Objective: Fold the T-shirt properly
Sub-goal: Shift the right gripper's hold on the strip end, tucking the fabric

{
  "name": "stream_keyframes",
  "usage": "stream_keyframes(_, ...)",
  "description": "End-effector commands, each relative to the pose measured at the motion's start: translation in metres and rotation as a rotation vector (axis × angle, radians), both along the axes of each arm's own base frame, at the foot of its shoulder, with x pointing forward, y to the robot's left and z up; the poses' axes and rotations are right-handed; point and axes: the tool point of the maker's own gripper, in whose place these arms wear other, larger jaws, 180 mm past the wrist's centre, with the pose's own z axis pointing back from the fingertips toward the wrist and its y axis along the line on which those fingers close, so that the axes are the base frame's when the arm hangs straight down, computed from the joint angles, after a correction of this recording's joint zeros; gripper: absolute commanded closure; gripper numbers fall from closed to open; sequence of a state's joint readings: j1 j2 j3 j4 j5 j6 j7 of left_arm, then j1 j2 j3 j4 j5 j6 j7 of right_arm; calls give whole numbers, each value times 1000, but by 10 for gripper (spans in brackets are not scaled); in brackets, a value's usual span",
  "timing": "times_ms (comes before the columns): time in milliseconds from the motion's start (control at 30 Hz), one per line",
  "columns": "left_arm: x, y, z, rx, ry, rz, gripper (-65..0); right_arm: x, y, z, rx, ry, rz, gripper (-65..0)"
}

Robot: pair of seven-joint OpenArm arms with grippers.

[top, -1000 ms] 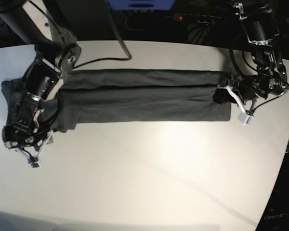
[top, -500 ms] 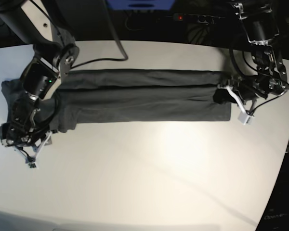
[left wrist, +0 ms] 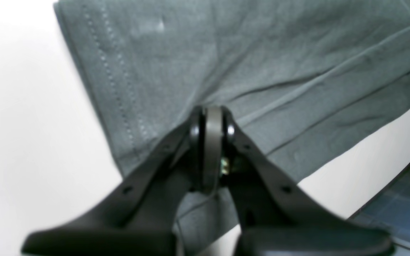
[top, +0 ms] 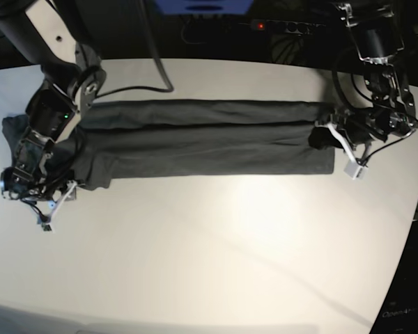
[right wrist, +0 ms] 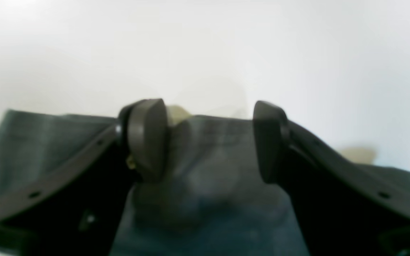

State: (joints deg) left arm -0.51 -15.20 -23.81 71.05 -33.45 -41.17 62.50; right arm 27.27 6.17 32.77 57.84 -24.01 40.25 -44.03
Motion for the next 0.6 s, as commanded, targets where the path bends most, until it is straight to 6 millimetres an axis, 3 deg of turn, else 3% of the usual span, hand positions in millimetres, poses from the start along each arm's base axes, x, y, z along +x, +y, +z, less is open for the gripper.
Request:
stream_keyframes(0, -29, 18, -21, 120, 148, -39, -26, 14, -9, 17, -19, -51, -10, -376)
stream_keyframes(300, -28, 18, -21, 120, 146, -39, -26, 7, -8, 10, -16, -31, -10, -354)
stream_keyframes(333, -28, 18, -21, 120, 146, -39, -26, 5, -7, 9, -15, -28, -10, -322)
stream_keyframes(500, -27, 18, -20, 120, 145, -39, -26, 3, -6, 6, -13, -21, -9, -42)
stream_keyframes(533, -27, 18, -20, 120, 145, -39, -26, 2, -5, 4, -11, -18, -8, 0)
stream_keyframes(567, -28, 18, -21, 119, 146, -39, -26, 1, -4, 4, -10, -16, -7, 0)
